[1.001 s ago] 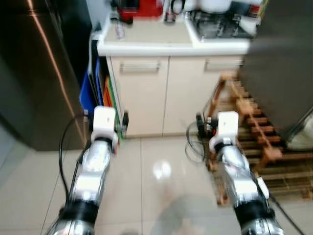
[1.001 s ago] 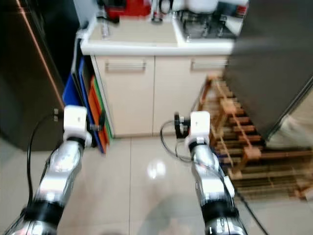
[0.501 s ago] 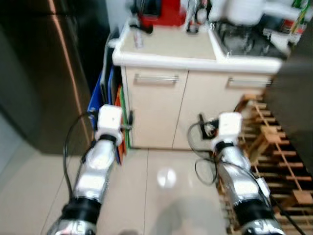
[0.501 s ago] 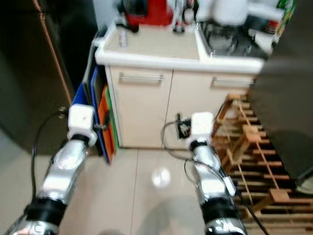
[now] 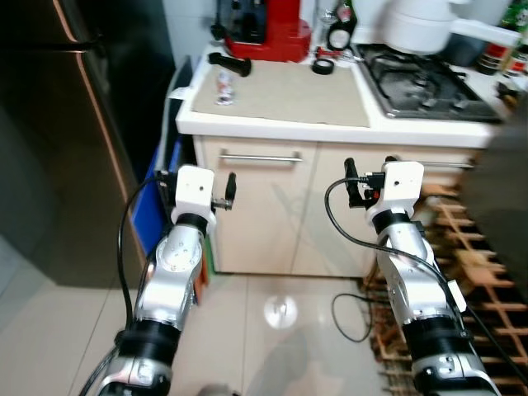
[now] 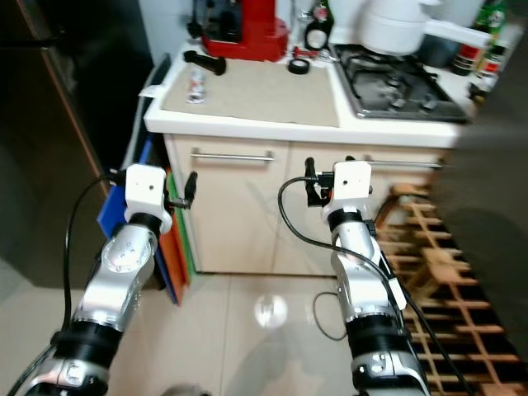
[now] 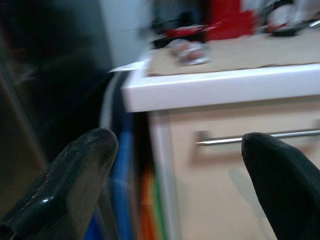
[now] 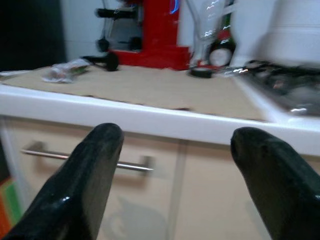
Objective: Restocking fridge
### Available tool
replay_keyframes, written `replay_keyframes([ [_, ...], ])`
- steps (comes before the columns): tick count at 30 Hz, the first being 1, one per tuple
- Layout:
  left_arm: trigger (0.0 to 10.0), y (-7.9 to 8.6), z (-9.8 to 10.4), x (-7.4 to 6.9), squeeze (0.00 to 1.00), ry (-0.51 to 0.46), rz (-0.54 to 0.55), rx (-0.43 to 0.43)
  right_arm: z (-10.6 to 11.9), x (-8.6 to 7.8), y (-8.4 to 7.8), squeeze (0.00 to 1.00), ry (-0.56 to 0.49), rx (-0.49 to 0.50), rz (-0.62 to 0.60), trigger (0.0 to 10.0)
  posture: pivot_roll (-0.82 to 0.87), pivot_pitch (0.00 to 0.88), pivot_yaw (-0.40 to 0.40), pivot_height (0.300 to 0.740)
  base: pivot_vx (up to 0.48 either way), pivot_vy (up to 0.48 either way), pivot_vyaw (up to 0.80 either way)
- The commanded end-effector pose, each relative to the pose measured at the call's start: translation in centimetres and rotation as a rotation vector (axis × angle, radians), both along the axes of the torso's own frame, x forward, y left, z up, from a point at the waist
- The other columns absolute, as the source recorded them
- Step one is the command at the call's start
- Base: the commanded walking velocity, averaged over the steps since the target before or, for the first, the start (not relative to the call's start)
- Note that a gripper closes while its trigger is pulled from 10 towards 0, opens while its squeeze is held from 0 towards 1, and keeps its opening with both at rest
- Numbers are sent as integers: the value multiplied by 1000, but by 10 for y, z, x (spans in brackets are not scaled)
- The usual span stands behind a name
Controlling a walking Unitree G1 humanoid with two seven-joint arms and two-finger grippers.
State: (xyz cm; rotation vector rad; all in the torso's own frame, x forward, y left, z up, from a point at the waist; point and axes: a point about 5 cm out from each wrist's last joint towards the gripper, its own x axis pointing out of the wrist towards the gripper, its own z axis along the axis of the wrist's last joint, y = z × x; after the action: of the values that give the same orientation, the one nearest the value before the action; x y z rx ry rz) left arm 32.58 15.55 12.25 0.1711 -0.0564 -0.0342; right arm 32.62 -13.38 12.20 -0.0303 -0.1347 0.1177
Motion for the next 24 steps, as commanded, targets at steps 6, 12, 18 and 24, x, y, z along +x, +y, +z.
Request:
replay_keyframes([
  [6, 10000, -15, 14, 4, 0, -39, -48, -15, -3, -2, -10, 0, 16, -9, -32, 10000, 124, 18, 6, 740, 480, 0, 0],
  [12, 10000, -17, 23, 5, 0, -75, -59, -4, -2, -2, -11, 0, 6, 2, -47, 10000, 124, 18, 5, 740, 480, 0, 0],
  [18, 10000, -29, 55, 8, 0, -182, -119, 19, 22, -2, -14, 0, -94, 29, -93, 10000, 124, 17, 7, 740, 480, 0, 0],
  [24, 10000, -41, 82, 16, 0, -246, -181, 55, 53, 1, -13, 0, -192, 23, -97, 10000, 123, 19, 15, 740, 480, 0, 0],
])
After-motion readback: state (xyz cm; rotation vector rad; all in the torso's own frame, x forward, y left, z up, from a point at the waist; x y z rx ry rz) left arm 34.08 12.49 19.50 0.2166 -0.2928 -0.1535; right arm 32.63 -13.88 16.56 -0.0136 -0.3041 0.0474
